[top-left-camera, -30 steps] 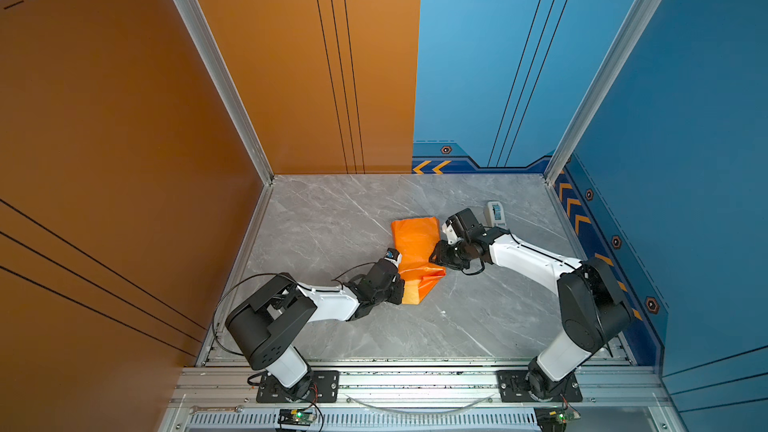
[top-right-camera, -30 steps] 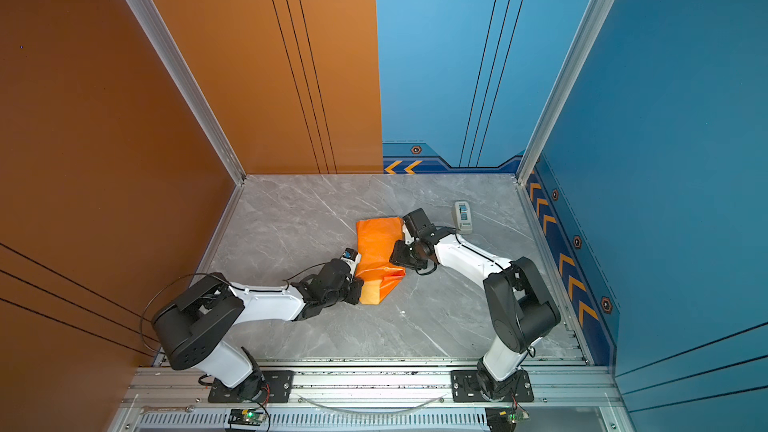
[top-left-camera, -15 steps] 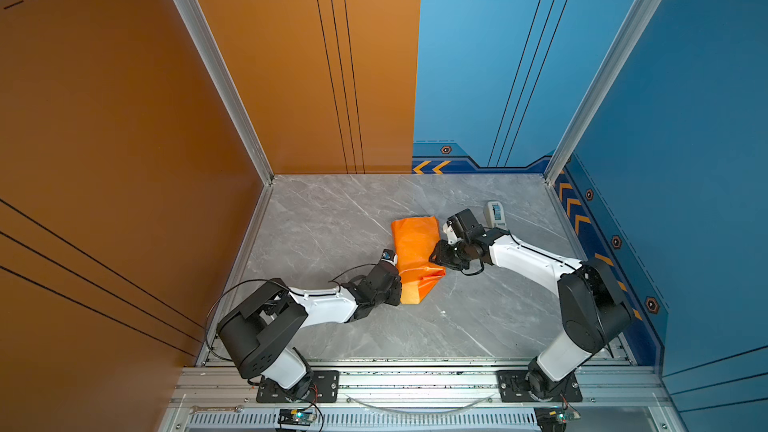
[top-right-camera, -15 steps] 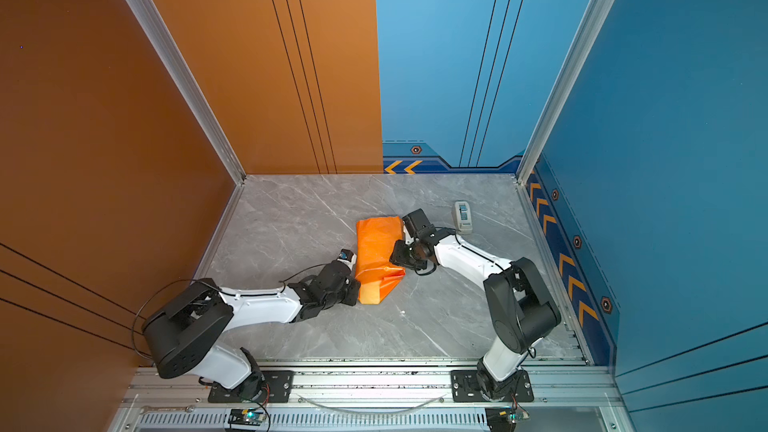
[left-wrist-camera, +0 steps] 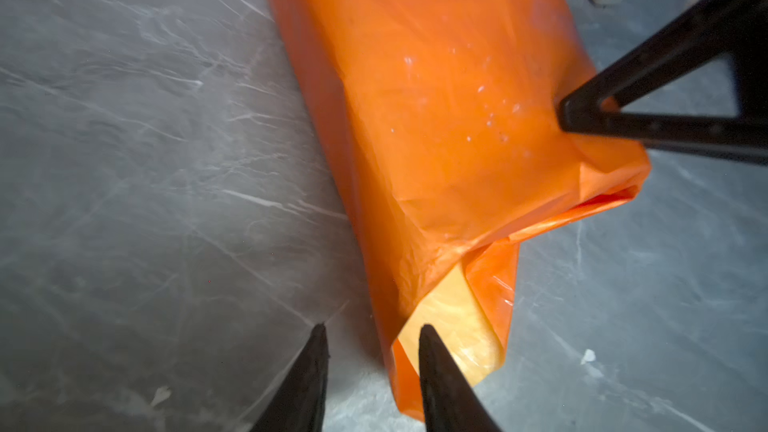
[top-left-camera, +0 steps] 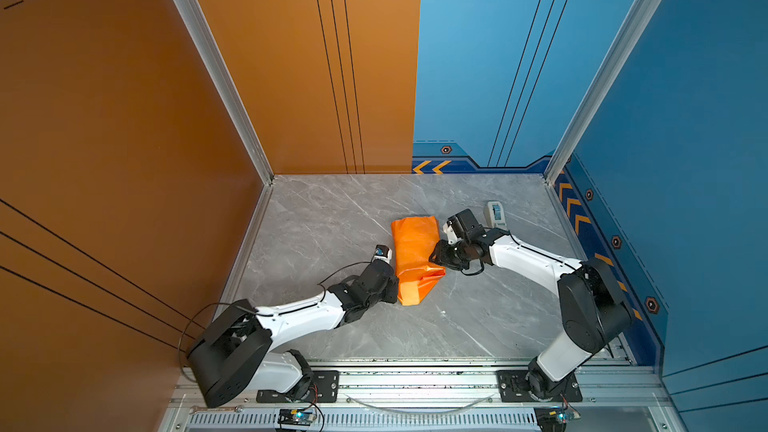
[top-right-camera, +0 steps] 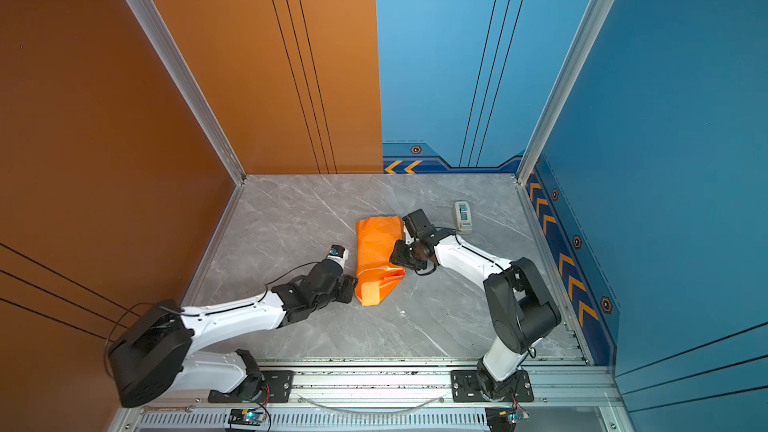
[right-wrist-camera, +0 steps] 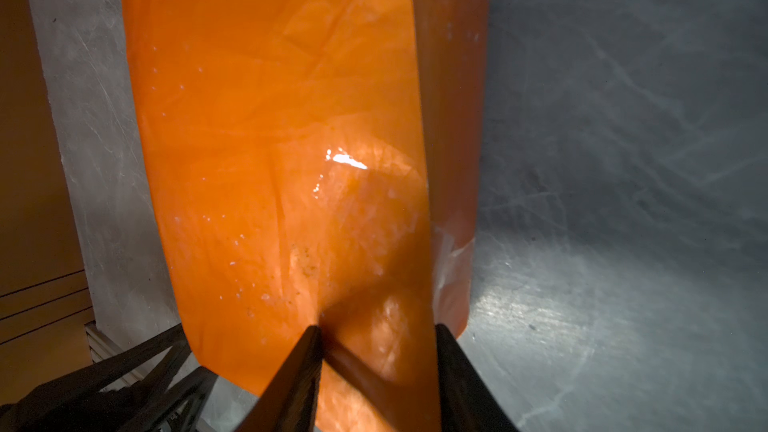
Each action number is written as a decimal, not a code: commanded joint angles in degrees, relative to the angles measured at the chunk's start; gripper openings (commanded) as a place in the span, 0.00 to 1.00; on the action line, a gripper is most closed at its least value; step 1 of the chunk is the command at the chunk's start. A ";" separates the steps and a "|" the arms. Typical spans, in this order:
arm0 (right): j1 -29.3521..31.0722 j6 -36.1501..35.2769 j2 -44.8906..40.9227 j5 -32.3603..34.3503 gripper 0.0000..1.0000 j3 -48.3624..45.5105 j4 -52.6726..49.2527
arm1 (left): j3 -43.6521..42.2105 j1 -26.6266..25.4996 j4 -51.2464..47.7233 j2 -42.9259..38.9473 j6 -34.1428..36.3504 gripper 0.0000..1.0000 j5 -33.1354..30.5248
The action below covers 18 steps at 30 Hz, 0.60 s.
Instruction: Wrap the gift box in paper
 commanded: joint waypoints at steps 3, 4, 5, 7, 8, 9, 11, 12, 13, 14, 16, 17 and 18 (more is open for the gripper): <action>0.63 0.67 2.18 1.65 0.45 -1.99 -1.68 | -4.07 0.67 -8.42 -3.49 -5.34 0.21 -3.78; 0.63 0.63 2.27 1.56 0.45 -2.01 -1.54 | -4.05 0.88 -8.46 -2.84 -5.00 0.18 -3.05; 0.63 0.58 2.27 1.54 0.45 -1.92 -1.54 | -3.66 0.93 -8.45 -1.77 -4.41 0.15 -2.09; 0.63 0.49 2.25 1.52 0.45 -1.90 -1.54 | -2.55 0.93 -7.61 0.75 -2.45 0.13 0.58; 0.63 0.41 2.35 1.56 0.45 -1.90 -1.56 | -1.71 0.75 -7.13 2.22 -1.48 0.12 2.04; 0.63 0.34 2.30 1.55 0.45 -1.89 -1.62 | -0.92 0.62 -6.32 3.70 -0.43 0.12 3.77; 0.56 0.36 2.21 1.61 0.44 -2.03 -1.54 | 0.48 0.24 -4.92 6.26 1.37 0.11 6.54; 0.58 0.41 2.15 1.60 0.44 -2.07 -1.54 | 1.15 0.04 -4.18 7.42 2.15 0.11 7.88; 0.63 0.40 2.20 1.63 0.44 -2.15 -1.45 | 1.74 -0.12 -3.60 8.30 2.94 0.11 8.88; 0.63 0.36 2.10 1.61 0.44 -2.20 -1.45 | 2.45 -0.36 -3.31 9.31 3.52 0.11 9.64; 0.58 0.30 2.08 1.63 0.44 -2.33 -1.45 | 3.64 -0.68 -2.77 10.66 4.80 0.10 10.84; 0.63 0.32 2.00 1.60 0.44 -2.36 -1.46 | 4.25 -0.89 -2.57 11.16 5.46 0.10 11.19; 0.63 0.32 1.99 1.62 0.44 -2.50 -1.45 | 4.77 -1.03 -2.36 11.67 5.89 0.09 11.50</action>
